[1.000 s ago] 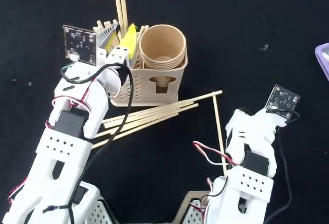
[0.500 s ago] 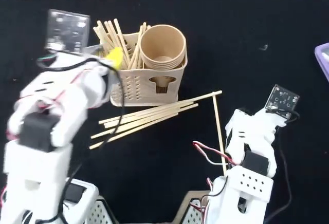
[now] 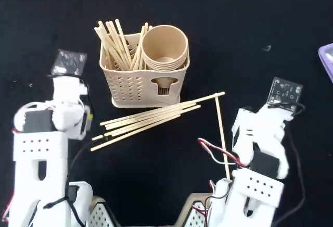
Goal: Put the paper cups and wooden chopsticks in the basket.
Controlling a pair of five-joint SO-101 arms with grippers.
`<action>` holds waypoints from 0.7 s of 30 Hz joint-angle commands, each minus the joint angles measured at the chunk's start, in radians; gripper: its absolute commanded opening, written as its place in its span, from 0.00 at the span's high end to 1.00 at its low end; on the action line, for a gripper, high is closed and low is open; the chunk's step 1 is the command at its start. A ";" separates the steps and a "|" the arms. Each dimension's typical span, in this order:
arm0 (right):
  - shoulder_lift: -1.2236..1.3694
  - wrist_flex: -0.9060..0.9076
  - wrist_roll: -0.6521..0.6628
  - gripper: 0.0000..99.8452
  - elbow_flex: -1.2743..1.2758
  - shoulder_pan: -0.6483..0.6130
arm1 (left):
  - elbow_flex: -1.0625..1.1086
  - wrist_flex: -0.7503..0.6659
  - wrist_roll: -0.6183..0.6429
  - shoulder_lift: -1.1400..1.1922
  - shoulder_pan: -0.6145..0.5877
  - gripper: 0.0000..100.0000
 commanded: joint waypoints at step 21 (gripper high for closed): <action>-0.004 -0.187 0.097 0.81 0.263 -0.137 | 0.394 -0.589 0.137 0.003 -0.015 0.78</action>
